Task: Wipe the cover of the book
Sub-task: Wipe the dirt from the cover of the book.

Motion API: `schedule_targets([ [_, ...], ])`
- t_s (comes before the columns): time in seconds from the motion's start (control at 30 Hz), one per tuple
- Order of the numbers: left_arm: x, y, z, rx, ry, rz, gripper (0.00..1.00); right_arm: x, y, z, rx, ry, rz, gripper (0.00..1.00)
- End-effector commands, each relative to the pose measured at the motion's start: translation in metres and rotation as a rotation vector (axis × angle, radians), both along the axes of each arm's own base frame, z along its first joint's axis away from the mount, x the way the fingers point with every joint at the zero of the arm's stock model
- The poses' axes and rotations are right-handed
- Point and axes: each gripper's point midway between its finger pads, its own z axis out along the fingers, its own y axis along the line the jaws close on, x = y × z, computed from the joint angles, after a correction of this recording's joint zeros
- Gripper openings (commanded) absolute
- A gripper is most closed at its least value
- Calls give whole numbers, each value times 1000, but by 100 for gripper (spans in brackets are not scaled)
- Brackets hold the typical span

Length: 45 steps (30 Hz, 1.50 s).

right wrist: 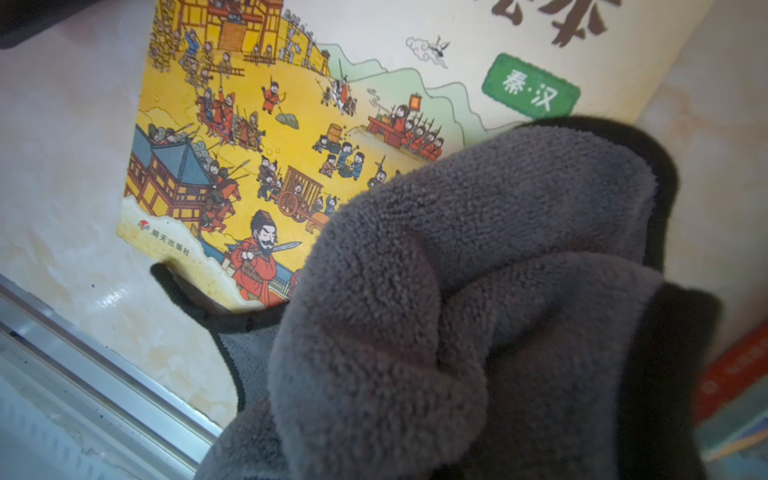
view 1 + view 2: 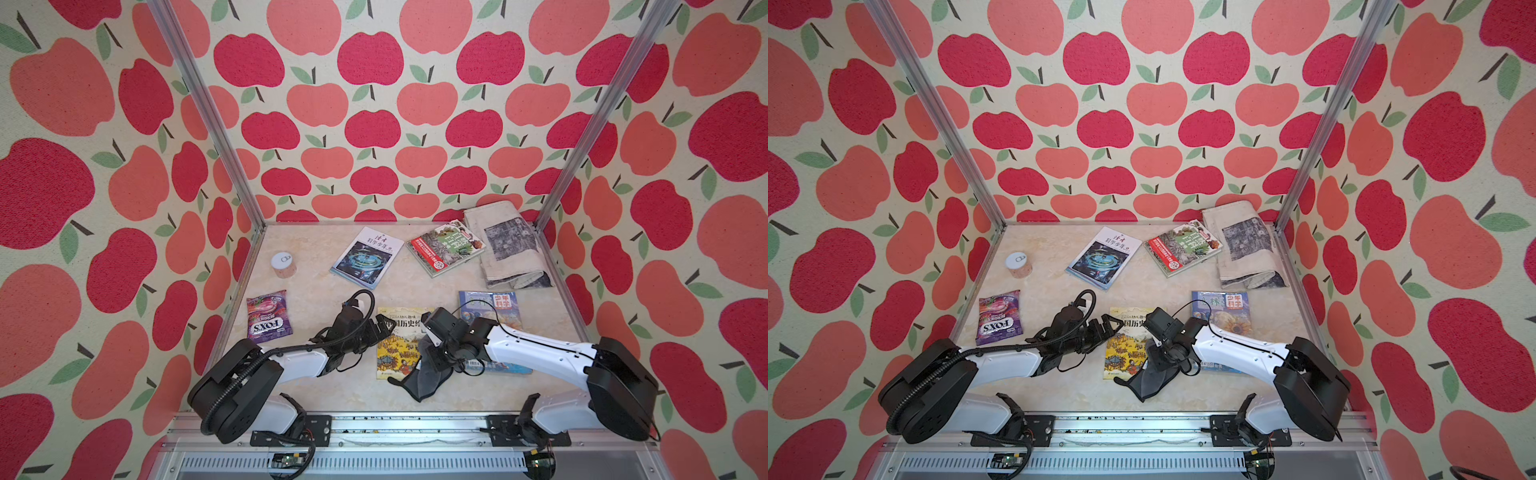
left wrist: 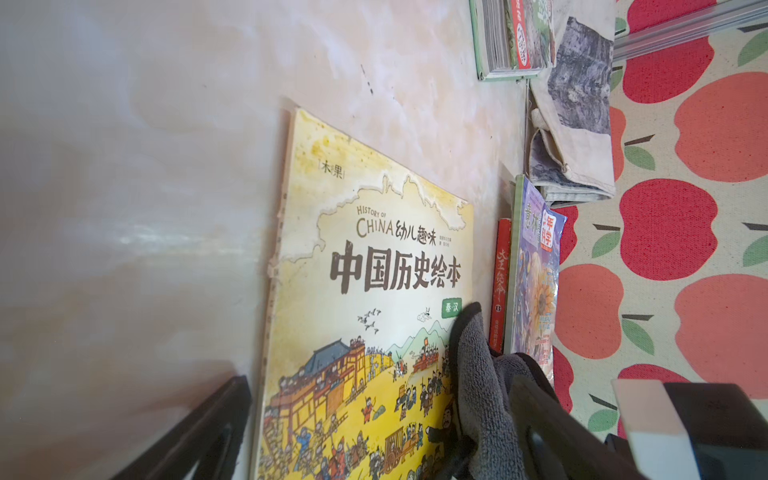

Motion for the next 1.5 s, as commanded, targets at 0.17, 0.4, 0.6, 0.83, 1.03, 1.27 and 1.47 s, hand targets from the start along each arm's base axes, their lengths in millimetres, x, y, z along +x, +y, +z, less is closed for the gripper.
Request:
schedule_targets([
  [0.17,-9,4,-16,-4,33,17,100,3,45,-7,24,14,55,1],
  [0.4,-15,-4,-23,3,45,0,99,3,95,-8,64,25,136,1],
  [0.6,-15,2,-26,18,43,25,99,-8,117,-11,63,32,193,1],
  [0.83,-14,9,-24,25,47,44,100,-5,86,-7,27,-11,156,1],
  [1.03,-10,37,-22,-67,58,118,99,-3,48,-9,8,-12,88,1],
  [1.27,-10,60,-12,-73,54,173,99,-5,31,-9,6,-6,61,1],
  [1.47,-14,73,-3,-61,29,207,99,-13,66,-12,43,20,110,1],
])
